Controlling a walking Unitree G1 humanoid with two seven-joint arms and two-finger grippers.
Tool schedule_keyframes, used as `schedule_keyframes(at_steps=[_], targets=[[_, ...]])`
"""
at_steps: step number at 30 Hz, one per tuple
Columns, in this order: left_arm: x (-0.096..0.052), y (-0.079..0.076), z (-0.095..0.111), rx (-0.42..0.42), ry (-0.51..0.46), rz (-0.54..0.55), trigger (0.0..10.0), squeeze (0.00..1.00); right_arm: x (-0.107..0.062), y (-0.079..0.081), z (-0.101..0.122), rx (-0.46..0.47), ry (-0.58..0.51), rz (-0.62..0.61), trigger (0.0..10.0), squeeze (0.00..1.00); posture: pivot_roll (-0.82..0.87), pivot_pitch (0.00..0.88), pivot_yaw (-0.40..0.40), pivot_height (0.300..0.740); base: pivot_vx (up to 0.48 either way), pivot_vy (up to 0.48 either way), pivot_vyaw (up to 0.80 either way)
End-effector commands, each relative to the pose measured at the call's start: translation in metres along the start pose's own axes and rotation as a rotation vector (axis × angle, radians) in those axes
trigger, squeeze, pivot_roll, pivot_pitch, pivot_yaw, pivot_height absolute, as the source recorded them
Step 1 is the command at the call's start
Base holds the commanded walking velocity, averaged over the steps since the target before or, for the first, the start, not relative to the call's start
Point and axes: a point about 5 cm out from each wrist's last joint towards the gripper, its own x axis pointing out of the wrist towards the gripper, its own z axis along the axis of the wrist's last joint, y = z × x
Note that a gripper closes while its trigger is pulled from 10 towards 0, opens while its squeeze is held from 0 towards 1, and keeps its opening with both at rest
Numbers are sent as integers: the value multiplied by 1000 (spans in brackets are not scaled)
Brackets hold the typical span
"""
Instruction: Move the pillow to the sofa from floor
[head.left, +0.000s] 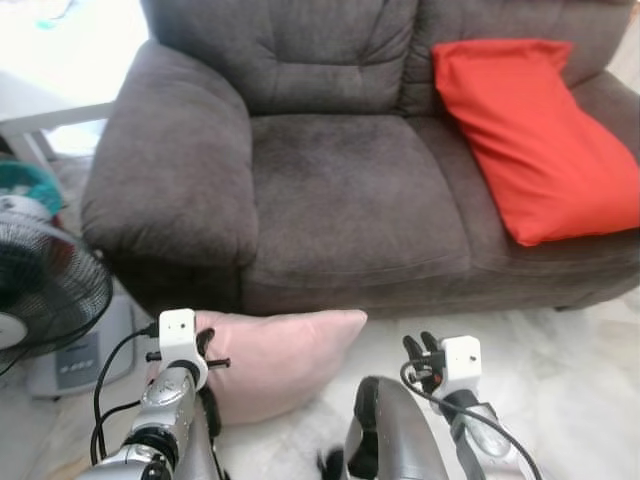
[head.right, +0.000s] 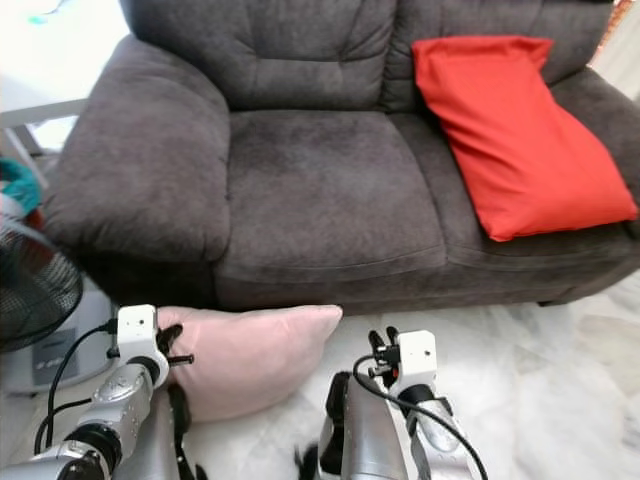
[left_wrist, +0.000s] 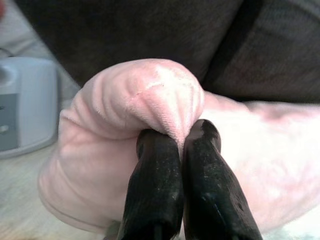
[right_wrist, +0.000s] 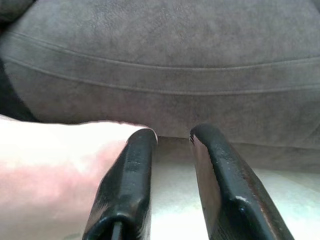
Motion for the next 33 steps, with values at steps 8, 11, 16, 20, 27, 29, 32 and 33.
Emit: schedule_keyframes(at_steps=[8, 11, 16, 20, 27, 29, 32, 33], targets=[[4, -4, 21, 16, -104, -19, 10000, 0, -27, 3, 14, -5, -86, -9, 10000, 0, 95, 110, -87, 522, -255, 0, 0], [4, -7, 26, 46, -141, -41, 10000, 0, -30, 10, 21, -4, -103, -6, 10000, 0, 96, 105, -82, 522, 0, 0, 0], [0, -13, 38, 107, -248, -75, 10000, 0, -28, 15, 26, 3, -105, -5, 10000, 0, 102, 95, -77, 522, 0, 0, 0], [-3, -12, 50, 107, -327, -64, 10000, 0, -23, 23, 29, 17, -81, -5, 10000, 0, 108, 83, -73, 522, 0, 0, 0], [-9, -18, 70, 132, -430, -84, 10000, 0, -17, 25, 30, 19, -62, -10, 10000, 0, 115, 69, -70, 522, 0, 0, 0], [-10, -20, 72, 130, -436, -88, 10000, 0, -6, 18, 31, 21, -46, -20, 10000, 0, 114, 74, -70, 522, 0, 0, 0], [-10, -22, 74, 130, -443, -93, 10000, 0, 11, 11, 35, 24, -28, -29, 10000, 0, 112, 75, -70, 526, 0, 0, 0], [-11, -22, 74, 130, -445, -95, 10000, 0, 13, 11, 36, 26, -25, -32, 10000, 0, 112, 75, -70, 530, 0, 0, 0]])
